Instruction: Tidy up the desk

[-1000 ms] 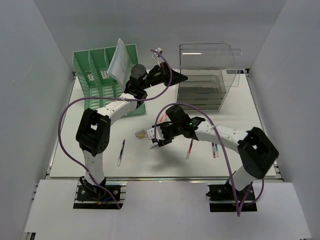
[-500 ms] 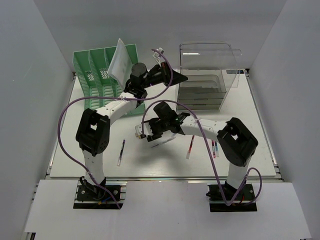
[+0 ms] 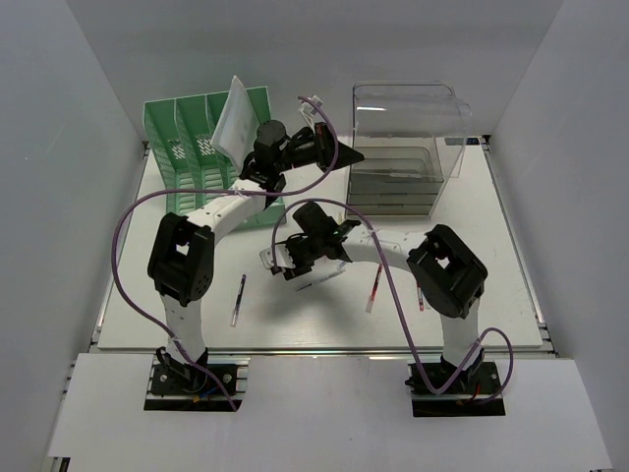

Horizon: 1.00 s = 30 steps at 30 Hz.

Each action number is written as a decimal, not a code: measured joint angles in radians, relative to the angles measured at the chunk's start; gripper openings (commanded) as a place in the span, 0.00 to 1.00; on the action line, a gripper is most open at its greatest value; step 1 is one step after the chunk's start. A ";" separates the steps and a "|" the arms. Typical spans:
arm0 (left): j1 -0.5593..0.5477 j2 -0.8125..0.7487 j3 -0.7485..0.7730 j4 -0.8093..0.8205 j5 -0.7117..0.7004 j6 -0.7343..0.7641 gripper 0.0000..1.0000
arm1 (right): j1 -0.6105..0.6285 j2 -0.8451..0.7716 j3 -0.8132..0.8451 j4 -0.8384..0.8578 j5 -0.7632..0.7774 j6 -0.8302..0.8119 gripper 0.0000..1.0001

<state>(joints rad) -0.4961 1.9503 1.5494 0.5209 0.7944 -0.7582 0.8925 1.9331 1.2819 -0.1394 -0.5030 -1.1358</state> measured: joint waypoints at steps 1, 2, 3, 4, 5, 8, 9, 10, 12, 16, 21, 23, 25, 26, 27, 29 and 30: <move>0.002 0.000 0.000 -0.002 0.004 0.005 0.06 | 0.000 0.008 0.008 -0.002 -0.002 -0.002 0.52; 0.004 0.000 0.000 -0.005 0.008 0.010 0.06 | 0.000 0.015 0.016 -0.008 -0.002 -0.004 0.51; 0.006 0.000 0.000 -0.006 0.013 0.013 0.06 | 0.000 0.021 0.024 -0.014 -0.004 -0.006 0.51; 0.009 0.000 0.000 -0.007 0.017 0.016 0.06 | 0.000 0.027 0.032 -0.019 -0.006 -0.009 0.51; 0.011 0.000 0.001 -0.011 0.022 0.019 0.06 | 0.000 0.034 0.041 -0.022 -0.008 -0.011 0.51; 0.017 0.000 0.005 -0.023 0.034 0.029 0.06 | 0.000 0.050 0.061 -0.025 -0.011 -0.019 0.50; 0.019 0.000 0.007 -0.027 0.037 0.033 0.06 | 0.000 0.055 0.066 -0.025 -0.013 -0.020 0.50; 0.020 0.000 0.008 -0.031 0.039 0.036 0.06 | 0.000 0.060 0.069 -0.026 -0.013 -0.021 0.50; 0.023 0.000 0.011 -0.039 0.046 0.042 0.06 | 0.000 0.069 0.072 -0.026 -0.013 -0.025 0.50; 0.027 0.000 0.013 -0.048 0.056 0.052 0.06 | 0.000 0.080 0.072 -0.039 -0.014 -0.040 0.49; 0.027 0.000 0.016 -0.053 0.059 0.063 0.06 | 0.000 0.087 0.072 -0.040 -0.015 -0.050 0.48; 0.027 0.000 0.017 -0.061 0.060 0.070 0.06 | 0.000 0.091 0.073 -0.040 -0.015 -0.051 0.48; 0.027 0.000 0.021 -0.071 0.060 0.078 0.06 | 0.000 0.100 0.081 -0.039 -0.016 -0.051 0.48; 0.027 0.000 0.021 -0.074 0.061 0.082 0.06 | 0.000 0.106 0.085 -0.038 -0.016 -0.051 0.47; 0.027 0.000 0.022 -0.076 0.062 0.086 0.06 | 0.000 0.111 0.087 -0.038 -0.016 -0.052 0.46; 0.028 0.000 0.023 -0.083 0.063 0.093 0.06 | 0.000 0.120 0.090 -0.037 -0.016 -0.053 0.45; 0.028 0.000 0.023 -0.086 0.063 0.097 0.06 | 0.000 0.125 0.091 -0.037 -0.015 -0.053 0.44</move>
<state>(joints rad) -0.4683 1.9503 1.5719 0.4347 0.8574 -0.6617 0.8925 2.0583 1.3727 -0.1768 -0.5182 -1.1893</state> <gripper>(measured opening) 0.184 0.455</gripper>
